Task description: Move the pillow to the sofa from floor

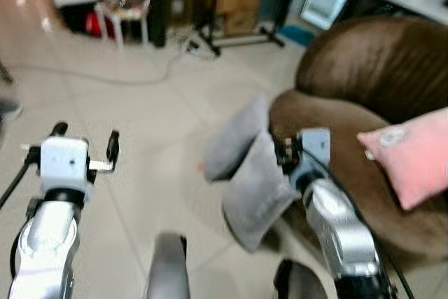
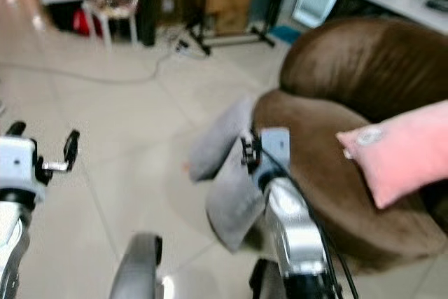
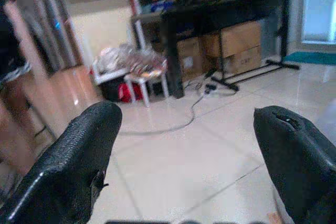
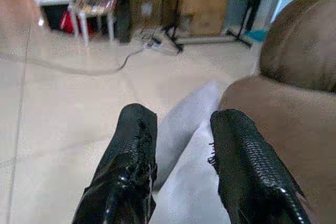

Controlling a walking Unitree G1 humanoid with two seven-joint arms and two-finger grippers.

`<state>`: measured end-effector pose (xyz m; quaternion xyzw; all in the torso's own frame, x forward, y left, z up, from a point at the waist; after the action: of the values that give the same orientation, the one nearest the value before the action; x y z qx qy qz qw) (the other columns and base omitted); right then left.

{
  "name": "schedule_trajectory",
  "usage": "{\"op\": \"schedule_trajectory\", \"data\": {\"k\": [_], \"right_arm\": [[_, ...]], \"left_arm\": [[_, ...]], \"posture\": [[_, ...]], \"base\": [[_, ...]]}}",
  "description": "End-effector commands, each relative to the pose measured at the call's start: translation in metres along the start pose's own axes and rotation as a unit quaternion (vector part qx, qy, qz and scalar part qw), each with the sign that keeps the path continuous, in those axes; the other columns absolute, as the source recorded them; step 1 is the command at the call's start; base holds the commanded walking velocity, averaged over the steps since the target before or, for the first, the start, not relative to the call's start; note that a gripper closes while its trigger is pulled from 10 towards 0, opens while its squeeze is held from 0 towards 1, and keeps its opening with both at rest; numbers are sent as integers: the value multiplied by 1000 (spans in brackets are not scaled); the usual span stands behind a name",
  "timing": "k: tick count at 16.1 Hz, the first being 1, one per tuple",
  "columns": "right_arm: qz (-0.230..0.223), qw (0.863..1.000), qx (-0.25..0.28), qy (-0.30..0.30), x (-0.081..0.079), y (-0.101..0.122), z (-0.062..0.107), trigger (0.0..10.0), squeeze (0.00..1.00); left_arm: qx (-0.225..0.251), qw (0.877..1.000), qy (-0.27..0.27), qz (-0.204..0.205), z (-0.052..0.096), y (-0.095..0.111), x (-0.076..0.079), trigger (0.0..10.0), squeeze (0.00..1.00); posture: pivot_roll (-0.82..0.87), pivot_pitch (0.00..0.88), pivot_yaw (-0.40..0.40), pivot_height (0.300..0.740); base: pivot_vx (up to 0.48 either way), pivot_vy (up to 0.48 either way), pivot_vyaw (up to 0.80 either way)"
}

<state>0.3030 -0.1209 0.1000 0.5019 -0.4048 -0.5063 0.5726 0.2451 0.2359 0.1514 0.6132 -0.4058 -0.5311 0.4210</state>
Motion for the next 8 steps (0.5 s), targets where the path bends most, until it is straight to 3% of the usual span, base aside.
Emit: {"op": "schedule_trajectory", "data": {"k": [1,8], "right_arm": [[3,1000,-6,-18,14,-2,3,10000,0],[1,1000,-6,-20,13,-4,3,10000,0]], "left_arm": [[8,1000,-14,10,-2,4,9,10000,0],[8,1000,-18,7,-2,3,7,10000,0]], "posture": [[157,0,-83,575],[158,0,-78,575]], "base": [[394,0,0],[402,0,0]]}}
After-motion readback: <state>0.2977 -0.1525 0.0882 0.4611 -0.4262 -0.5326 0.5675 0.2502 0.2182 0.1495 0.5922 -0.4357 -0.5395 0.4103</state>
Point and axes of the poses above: a point about 5 cm out from each wrist's last joint towards the gripper, its own z axis pointing back from the gripper into the wrist, its own y axis along the axis of the wrist's last joint, x = y × z, the point moved 2 cm from there along -z, pointing out of the wrist towards the gripper
